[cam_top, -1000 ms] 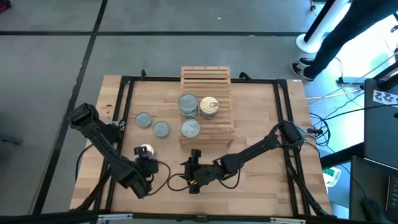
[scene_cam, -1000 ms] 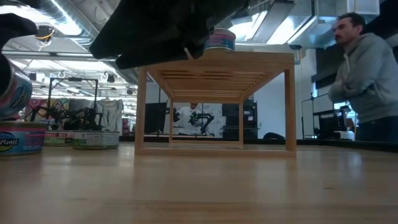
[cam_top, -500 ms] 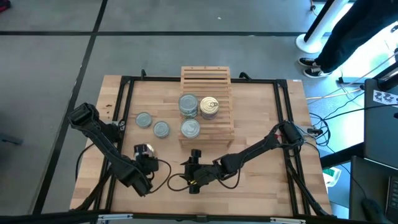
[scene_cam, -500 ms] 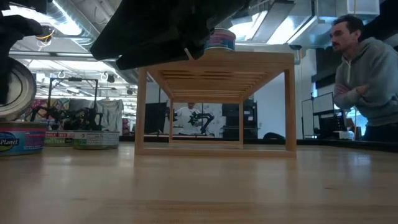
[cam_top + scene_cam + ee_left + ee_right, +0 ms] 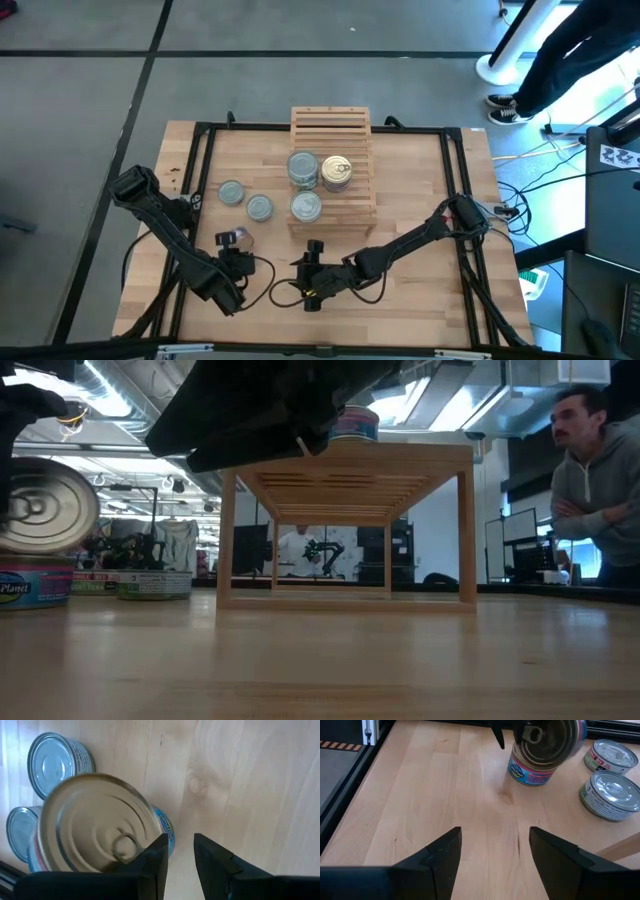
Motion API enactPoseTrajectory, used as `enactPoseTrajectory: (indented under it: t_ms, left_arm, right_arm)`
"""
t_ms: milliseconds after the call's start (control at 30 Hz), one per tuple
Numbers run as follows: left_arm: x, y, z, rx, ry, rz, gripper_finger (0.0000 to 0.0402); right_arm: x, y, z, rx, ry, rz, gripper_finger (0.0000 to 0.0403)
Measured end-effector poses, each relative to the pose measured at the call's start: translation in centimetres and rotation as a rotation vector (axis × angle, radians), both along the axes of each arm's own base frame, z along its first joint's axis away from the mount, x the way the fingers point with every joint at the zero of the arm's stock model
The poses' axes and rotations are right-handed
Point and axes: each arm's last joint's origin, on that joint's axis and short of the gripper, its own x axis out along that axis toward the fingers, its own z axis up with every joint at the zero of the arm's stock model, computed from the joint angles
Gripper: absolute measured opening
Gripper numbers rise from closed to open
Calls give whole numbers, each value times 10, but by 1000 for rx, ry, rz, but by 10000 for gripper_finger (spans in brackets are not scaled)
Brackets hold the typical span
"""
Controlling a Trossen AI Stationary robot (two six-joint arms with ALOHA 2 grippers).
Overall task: Stack canned seafood by type on shelf
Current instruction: Put the blue tuna can on the shelf
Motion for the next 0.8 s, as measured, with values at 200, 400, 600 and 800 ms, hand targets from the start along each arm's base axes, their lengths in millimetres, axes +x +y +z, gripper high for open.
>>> enactPoseTrajectory:
  t_ms: [200,400,600,800]
  left_arm:
    - [0,0,0,0,0,1,88]
    - [0,0,0,-4,-6,10,88]
    - [4,-4,7,-92,-6,100,88]
    - [15,-12,37,-160,-37,113,88]
  right_arm:
    - [0,0,0,0,0,0,232]
    - [0,0,0,0,0,0,232]
    - [0,0,0,0,1,0,232]
    - [0,0,0,0,1,0,232]
